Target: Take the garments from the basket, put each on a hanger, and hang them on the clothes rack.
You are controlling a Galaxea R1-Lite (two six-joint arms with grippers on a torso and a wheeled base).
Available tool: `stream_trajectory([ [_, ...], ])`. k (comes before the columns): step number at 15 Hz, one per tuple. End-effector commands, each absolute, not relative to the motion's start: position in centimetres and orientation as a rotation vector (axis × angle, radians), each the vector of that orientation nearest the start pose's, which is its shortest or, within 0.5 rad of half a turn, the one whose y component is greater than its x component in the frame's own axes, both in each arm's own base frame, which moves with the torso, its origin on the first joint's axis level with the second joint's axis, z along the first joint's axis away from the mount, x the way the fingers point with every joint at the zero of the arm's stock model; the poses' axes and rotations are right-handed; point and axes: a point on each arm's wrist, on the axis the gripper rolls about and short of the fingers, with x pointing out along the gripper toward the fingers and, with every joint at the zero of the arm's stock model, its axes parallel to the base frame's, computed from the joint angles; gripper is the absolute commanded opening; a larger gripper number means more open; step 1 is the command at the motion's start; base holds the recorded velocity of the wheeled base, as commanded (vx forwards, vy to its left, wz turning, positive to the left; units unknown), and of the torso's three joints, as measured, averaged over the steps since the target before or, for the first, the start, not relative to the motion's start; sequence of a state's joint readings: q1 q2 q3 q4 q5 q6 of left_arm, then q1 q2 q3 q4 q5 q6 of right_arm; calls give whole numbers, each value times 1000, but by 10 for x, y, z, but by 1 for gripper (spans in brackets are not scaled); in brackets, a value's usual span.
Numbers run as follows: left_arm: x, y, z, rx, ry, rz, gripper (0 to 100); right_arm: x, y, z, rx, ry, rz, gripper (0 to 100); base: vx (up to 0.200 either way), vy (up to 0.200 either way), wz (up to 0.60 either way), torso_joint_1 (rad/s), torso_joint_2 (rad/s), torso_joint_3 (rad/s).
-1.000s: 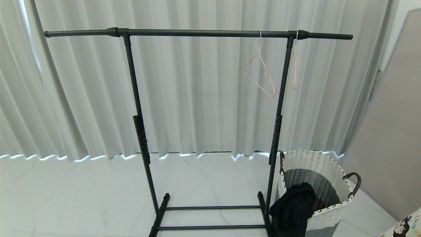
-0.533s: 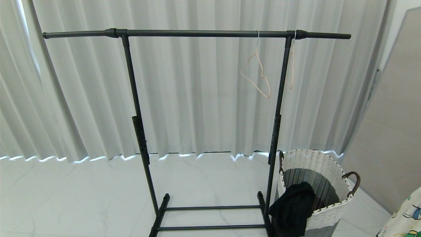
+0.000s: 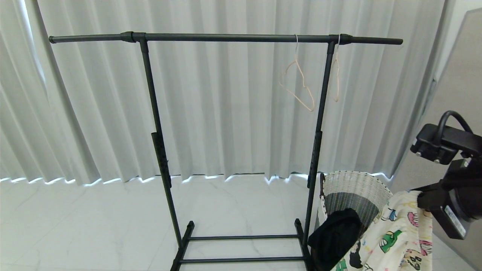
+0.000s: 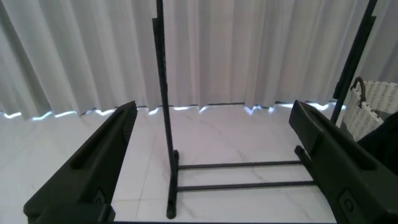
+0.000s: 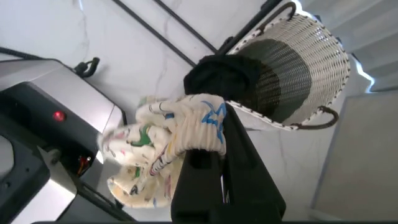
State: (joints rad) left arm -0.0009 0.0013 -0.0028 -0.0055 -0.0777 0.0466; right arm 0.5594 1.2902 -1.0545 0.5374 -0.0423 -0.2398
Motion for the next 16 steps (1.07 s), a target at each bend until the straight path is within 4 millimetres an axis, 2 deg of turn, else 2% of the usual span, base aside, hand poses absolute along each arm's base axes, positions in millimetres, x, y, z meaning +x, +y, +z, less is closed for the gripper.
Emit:
stream_trajectory([
  [1,-23,-1,125,-23,-36,-165,100,166,106,245,-470,719,596,0,0,0,0,0,0,0],
  [3,4,-3,197,-136,-18,-235,100,175,113,243,-463,704,603,0,0,0,0,0,0,0],
  [4,30,-6,228,-148,4,-243,100,182,117,241,-457,691,608,0,0,0,0,0,0,0],
  [5,59,-10,247,-146,53,-239,100,189,122,239,-452,680,609,0,0,0,0,0,0,0],
  [7,116,-24,262,-114,170,-291,100,205,132,233,-440,650,606,0,0,0,0,0,0,0],
  [9,145,-50,257,-86,267,-415,100,219,144,229,-423,614,609,0,0,0,0,0,0,0],
  [10,160,-78,247,-56,345,-518,100,230,160,231,-411,573,630,0,0,0,0,0,0,0],
  [12,175,-121,236,-18,416,-569,100,244,190,240,-350,530,661,0,0,0,0,0,0,0],
  [14,173,-166,220,-26,496,-562,100,257,219,248,-276,508,684,0,0,0,0,0,0,0],
  [16,161,-198,201,-32,572,-571,100,268,236,250,-248,491,694,0,0,0,0,0,0,0],
])
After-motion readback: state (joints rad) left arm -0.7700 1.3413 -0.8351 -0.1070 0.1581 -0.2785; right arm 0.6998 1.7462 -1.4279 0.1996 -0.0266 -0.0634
